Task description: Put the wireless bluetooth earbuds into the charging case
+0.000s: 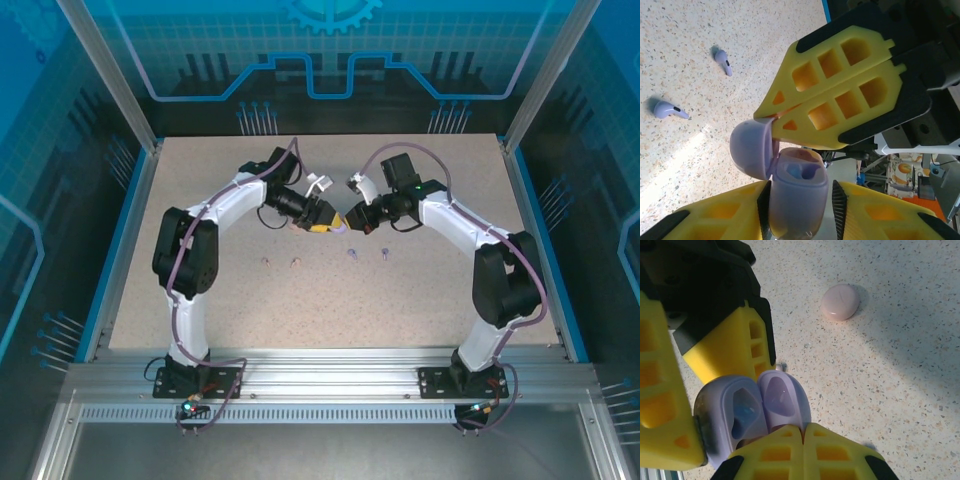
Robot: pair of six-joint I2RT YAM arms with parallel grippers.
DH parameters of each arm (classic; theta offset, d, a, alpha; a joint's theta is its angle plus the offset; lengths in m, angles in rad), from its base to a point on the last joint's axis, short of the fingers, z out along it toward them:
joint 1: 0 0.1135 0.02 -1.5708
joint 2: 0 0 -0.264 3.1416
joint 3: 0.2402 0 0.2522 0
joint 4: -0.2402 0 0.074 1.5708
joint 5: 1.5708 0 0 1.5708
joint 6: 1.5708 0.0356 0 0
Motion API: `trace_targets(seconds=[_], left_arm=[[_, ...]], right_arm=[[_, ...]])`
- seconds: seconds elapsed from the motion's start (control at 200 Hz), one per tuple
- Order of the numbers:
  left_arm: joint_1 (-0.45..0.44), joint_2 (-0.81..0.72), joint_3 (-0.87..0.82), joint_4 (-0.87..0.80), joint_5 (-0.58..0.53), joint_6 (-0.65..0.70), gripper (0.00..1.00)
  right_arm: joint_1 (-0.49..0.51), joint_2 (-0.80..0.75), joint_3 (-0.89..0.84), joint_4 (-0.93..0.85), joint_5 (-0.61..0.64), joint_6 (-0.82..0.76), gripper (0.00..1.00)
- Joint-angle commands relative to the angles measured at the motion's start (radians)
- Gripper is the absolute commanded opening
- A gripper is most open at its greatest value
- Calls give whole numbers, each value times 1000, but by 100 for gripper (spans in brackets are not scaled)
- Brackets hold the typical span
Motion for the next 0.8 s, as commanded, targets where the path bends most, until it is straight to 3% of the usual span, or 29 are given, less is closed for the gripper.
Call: trace_targets(seconds=[0.0,0.235,0.355,0.405,0.475,0.525,0.655,0.795], left_arm=[[-11,14,25,-22,39,27,36],[-12,12,26,-15,37,22,18],[-12,11,25,-16,36,23,0],[-12,6,22,-18,23,28,0],[-12,-11,3,-1,-8,33,0],[-8,-40,-28,39,-39,22,0],[14,-144,-158,233,-115,-63,0],[10,-350,-407,655,-278,-206,0]], right_arm=[[14,13,35,-21,-22,-8,0],[14,12,36,-17,-27,-2,0],[14,2,29,-3,-18,17,0],[12,-11,28,2,-2,34,13],[-9,-45,30,0,31,86,39],[-36,-73,30,-7,36,122,48],[-114,-159,-6,-18,72,248,60],[-113,-201,-34,-95,176,322,61]])
